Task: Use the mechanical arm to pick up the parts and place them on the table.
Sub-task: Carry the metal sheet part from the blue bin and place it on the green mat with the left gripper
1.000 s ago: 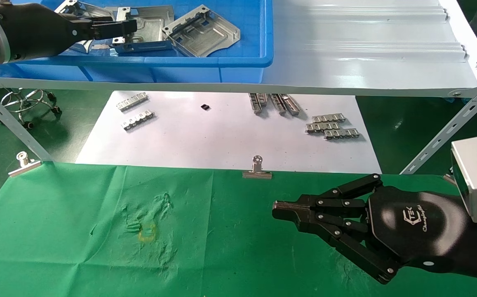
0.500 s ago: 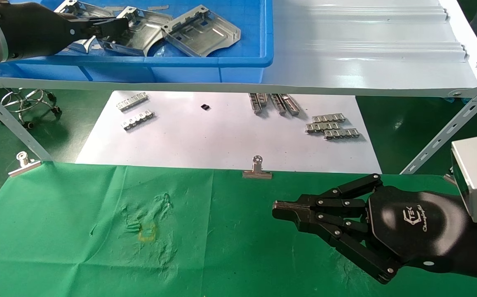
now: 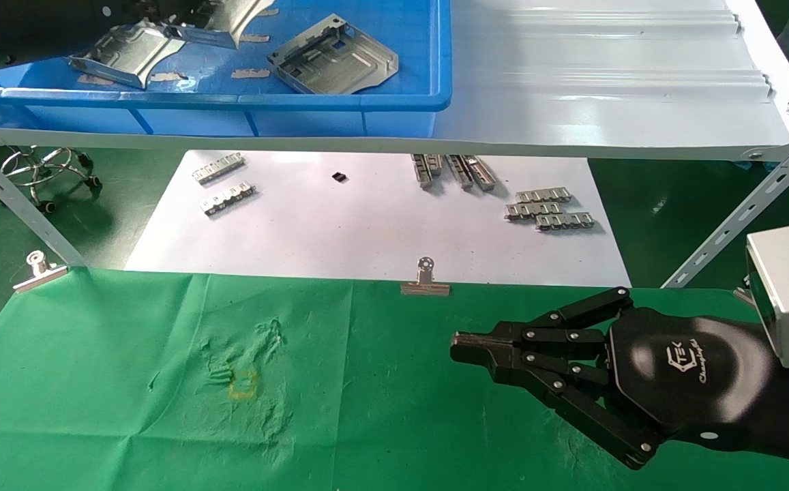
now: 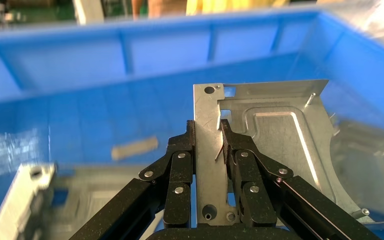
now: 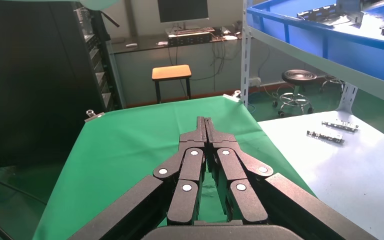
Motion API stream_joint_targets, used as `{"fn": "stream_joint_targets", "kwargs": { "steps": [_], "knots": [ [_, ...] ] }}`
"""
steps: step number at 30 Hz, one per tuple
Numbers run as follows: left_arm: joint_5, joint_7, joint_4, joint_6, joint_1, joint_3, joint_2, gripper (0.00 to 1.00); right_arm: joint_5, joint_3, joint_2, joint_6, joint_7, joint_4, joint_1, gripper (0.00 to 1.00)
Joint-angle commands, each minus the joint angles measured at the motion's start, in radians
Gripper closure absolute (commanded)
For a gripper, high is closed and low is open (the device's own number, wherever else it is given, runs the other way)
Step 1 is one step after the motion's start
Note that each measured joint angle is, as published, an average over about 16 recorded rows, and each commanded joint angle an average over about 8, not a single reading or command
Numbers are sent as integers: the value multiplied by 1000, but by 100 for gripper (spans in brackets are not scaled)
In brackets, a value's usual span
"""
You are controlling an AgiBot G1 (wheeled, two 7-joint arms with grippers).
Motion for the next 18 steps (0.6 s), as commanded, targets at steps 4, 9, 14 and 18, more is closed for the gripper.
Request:
{"fn": "stream_joint_targets", "kwargs": {
  "steps": [4, 9, 14, 18],
  "knots": [
    [-68, 72, -64, 44, 30, -43, -38, 100, 0, 0, 0, 0, 0, 0, 0, 100],
    [-143, 167, -122, 136, 72, -84, -90, 100, 0, 0, 0, 0, 0, 0, 0, 100],
    [-227, 290, -144, 270, 110, -126, -135, 100, 0, 0, 0, 0, 0, 0, 0, 100],
    [-302, 404, -149, 419, 141, -158, -175, 100, 0, 0, 0, 0, 0, 0, 0, 100]
  ]
}}
